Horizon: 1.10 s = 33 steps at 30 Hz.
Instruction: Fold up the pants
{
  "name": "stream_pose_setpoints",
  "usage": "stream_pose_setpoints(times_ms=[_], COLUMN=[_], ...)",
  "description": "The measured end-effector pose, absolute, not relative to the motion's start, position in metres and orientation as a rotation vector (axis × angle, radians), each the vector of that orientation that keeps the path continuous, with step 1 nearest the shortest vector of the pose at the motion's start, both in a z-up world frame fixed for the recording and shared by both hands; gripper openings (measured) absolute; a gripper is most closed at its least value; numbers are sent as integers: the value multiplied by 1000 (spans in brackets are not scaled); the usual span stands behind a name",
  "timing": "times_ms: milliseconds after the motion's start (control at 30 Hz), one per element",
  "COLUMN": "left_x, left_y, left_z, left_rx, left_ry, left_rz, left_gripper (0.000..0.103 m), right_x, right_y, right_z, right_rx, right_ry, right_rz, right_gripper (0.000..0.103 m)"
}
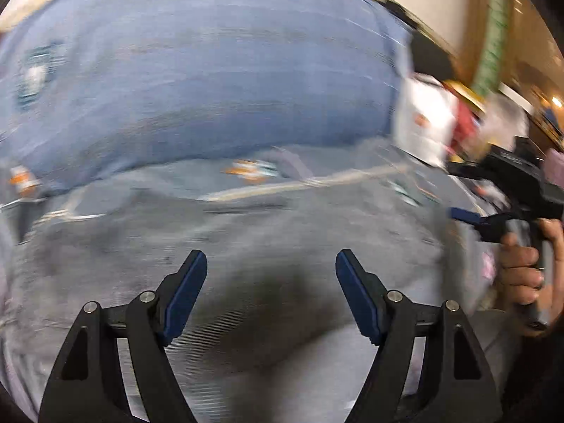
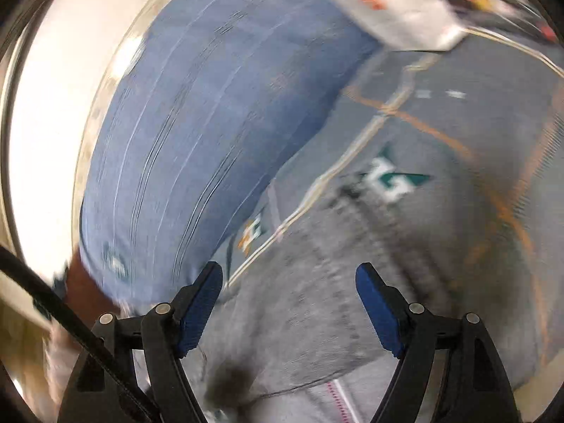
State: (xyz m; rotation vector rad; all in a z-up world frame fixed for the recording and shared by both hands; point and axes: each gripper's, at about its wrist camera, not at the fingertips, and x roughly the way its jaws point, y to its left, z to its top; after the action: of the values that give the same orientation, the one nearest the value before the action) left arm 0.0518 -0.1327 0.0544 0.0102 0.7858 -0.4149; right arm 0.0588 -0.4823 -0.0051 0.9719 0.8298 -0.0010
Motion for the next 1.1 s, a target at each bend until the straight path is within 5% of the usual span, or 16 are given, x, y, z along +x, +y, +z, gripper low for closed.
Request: stream_pose_setpoints(times_ms=[533,667,733,800,1100], left_x=[39,49,53,59,88], left_y=[-333,-348,-347,-343,-301], left_z=[-16,-30,-26,-21,-8], left_rx=[503,531,496,440,49], left_ry=[917,941,930,948,1091], left_rz=[-675,-631,-627,-630,-702], left_gripper=[74,53,23,14,11], right_x=[45,38,37,37,51], right_y=[-542,-550,-552,-553,-542], right_z=[-55,-65,-70,-72,-86], right_rx=[1265,1326,1351,1361,1422], right_ry=[831,835,835,835,874], right_rz=[-71,-70,-71,-67,38], right_gripper=[76,76,76,76,76])
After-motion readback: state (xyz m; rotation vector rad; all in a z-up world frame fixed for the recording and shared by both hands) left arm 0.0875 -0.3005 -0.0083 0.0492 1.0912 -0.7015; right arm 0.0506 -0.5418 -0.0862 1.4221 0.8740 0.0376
